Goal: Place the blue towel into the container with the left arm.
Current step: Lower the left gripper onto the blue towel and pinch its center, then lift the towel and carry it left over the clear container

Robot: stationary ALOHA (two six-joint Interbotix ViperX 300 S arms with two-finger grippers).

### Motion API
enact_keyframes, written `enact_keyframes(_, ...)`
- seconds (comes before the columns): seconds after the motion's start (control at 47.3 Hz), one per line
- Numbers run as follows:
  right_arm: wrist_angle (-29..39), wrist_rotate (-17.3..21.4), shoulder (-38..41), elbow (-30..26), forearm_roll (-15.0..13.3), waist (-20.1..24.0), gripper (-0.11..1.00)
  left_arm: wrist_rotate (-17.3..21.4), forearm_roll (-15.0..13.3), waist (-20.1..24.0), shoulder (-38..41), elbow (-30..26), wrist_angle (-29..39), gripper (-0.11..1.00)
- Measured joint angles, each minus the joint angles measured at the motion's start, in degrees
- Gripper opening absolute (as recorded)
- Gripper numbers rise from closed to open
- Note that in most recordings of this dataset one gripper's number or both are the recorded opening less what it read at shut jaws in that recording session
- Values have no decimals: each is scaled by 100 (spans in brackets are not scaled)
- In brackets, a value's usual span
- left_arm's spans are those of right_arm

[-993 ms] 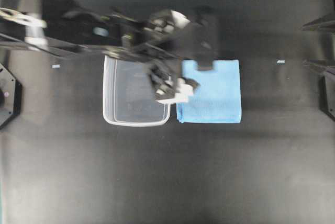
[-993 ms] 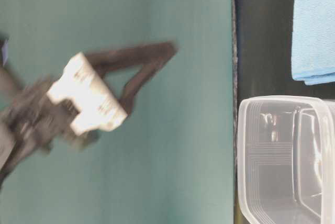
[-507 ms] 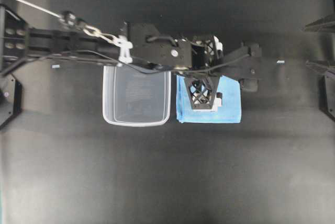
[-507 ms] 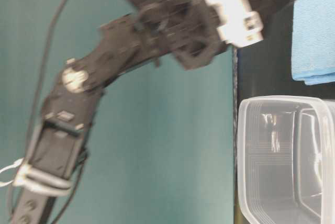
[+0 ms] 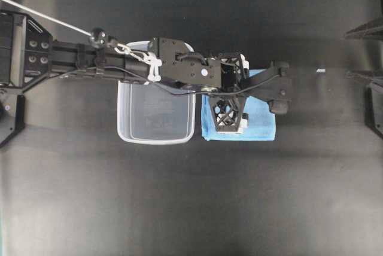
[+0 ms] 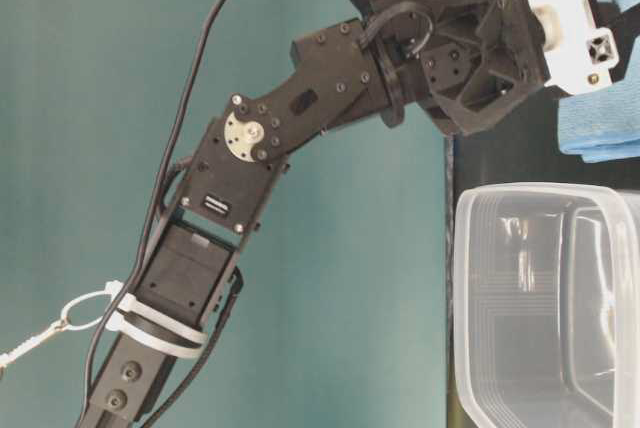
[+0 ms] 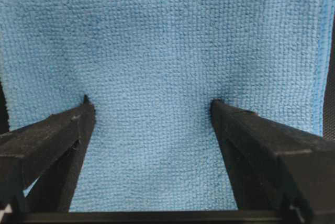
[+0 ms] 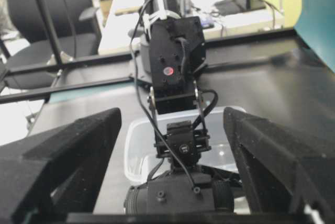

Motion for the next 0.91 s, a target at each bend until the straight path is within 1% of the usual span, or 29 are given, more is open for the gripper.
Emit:
enact_keyframes(0.042, 9, 0, 0, 0, 0, -18, 76, -9, 0, 0, 0, 35, 0, 79)
enact_keyframes(0.084, 9, 0, 0, 0, 0, -18, 76, 0, -9, 0, -18, 62, -44, 71)
enact_keyframes(0.148, 9, 0, 0, 0, 0, -18, 76, 9, -9, -18, -44, 114, -35, 55)
enact_keyframes(0.169, 9, 0, 0, 0, 0, -18, 76, 9, -9, -26, -62, 123, -35, 48)
enact_keyframes(0.275, 9, 0, -9, 0, 0, -18, 76, 53, -9, -70, -123, 158, -26, 20)
enact_keyframes(0.338, 9, 0, -35, 0, 0, 0, 76, 79, 0, -70, -167, 132, 18, 7)
enact_keyframes(0.359, 9, 0, -44, 0, 0, 0, 76, 105, -9, -70, -185, 123, 26, 6)
enact_keyframes(0.465, 9, 0, -105, -9, 0, -18, 76, 220, 0, -9, -334, 62, 44, 6)
enact_keyframes(0.591, 9, 0, -167, 0, 0, -18, 76, 352, -9, -9, -738, -62, 237, 6)
enact_keyframes(0.782, 9, 0, -185, 0, 9, -18, 76, 369, 0, -44, -1644, -132, 888, 6)
enact_keyframes(0.908, 9, 0, -193, 0, 0, -18, 76, 369, 0, -44, -2364, 62, 1362, 6)
